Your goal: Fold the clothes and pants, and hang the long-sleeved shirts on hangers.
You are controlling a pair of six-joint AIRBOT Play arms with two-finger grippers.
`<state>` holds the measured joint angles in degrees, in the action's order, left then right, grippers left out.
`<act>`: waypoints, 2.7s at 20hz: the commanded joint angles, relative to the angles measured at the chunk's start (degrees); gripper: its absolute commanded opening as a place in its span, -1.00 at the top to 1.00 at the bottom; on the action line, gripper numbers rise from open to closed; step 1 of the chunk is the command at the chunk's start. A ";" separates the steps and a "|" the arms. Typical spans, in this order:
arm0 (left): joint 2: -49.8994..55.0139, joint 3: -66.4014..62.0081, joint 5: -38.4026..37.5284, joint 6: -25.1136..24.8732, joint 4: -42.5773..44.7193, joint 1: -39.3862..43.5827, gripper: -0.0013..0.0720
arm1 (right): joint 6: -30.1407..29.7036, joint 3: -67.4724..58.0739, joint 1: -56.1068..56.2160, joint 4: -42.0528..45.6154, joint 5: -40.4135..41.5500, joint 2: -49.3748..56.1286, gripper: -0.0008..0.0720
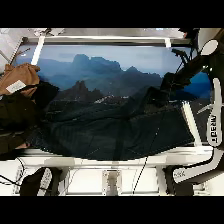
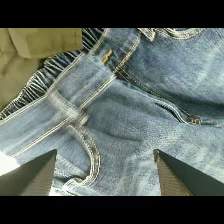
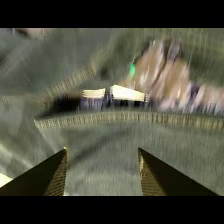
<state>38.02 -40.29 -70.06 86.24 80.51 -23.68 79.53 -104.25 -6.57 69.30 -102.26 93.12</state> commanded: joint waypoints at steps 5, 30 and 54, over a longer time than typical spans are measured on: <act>13.51 -11.54 18.01 -1.49 -7.23 0.04 -0.84 | -2.51 0.52 -3.80 6.58 3.13 -0.59 -0.35; 66.34 -47.43 -8.11 -21.35 -11.54 8.04 -0.37 | -5.07 0.52 -5.60 7.48 16.24 -0.57 -0.35; 53.44 -54.77 -14.01 -11.91 13.57 7.50 0.90 | 3.50 9.70 -10.45 3.89 41.86 13.73 -0.35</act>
<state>91.66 -95.00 -83.92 73.38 93.19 -16.14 82.59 -94.63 -15.49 77.19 -62.92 106.26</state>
